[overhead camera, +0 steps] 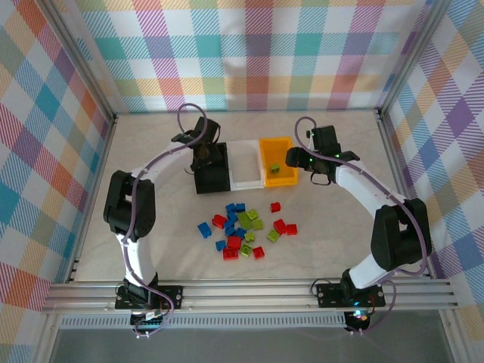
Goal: Sort the legos into containers by color
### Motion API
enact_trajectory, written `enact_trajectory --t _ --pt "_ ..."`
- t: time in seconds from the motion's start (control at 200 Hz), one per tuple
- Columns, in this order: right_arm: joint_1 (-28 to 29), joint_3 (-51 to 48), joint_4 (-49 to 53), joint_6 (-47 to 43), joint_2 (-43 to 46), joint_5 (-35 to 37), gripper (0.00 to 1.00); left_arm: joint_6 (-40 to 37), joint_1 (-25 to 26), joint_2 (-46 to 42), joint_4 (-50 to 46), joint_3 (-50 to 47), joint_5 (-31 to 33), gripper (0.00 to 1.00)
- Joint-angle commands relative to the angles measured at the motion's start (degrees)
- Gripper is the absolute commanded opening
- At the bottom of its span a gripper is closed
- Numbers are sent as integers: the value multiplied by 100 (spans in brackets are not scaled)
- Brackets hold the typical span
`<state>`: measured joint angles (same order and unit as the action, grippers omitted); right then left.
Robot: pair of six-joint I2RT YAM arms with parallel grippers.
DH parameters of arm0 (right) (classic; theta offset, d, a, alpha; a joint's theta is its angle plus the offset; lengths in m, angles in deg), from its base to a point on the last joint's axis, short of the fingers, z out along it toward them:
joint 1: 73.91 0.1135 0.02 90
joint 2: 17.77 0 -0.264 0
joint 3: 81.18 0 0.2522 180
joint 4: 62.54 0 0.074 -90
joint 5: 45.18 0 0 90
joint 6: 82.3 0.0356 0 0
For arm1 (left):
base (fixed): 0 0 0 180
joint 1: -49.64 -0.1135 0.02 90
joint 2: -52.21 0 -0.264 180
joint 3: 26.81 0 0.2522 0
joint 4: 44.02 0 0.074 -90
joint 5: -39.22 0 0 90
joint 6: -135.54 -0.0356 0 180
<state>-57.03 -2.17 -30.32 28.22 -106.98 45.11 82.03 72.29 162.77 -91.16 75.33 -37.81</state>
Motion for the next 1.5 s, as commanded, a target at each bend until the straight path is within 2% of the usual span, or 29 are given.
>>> enact_trajectory --t 0.0,0.07,0.185,0.29,0.385,0.53,0.745,0.905,1.045,1.155,1.24,1.495 --pt "-19 45 -64 76 68 -139 76 -231 -46 322 -424 390 -2 71" --pt "-20 32 -86 84 107 -169 77 -240 -42 309 -370 418 -134 81" --pt "-18 9 -69 89 188 -223 78 -191 9 21 -200 311 -293 91" --pt "-10 -51 -11 65 316 -350 78 -104 45 -427 -106 132 -449 94" --pt "95 -273 43 82 541 -483 77 40 102 -1181 187 -340 -663 100" --pt "499 -881 122 180 1046 -551 77 179 377 -2352 489 -1285 -886 100" --pt "1714 -1762 426 313 1580 -328 76 544 846 -4004 655 -3006 -801 100" --pt "2381 -2129 421 418 1583 -73 76 845 902 -5304 709 -4379 -785 100" --pt "2360 -2063 192 352 1198 439 76 973 907 -6129 361 -5017 -588 100" --pt "2057 -1833 -28 339 602 624 75 1090 908 -6466 145 -5291 -497 100" --pt "1834 -1711 -256 277 274 540 72 1106 907 -6581 42 -5373 -465 100" --pt "1818 -1298 -404 58 -436 411 69 1062 899 -6498 122 -5434 -518 100"
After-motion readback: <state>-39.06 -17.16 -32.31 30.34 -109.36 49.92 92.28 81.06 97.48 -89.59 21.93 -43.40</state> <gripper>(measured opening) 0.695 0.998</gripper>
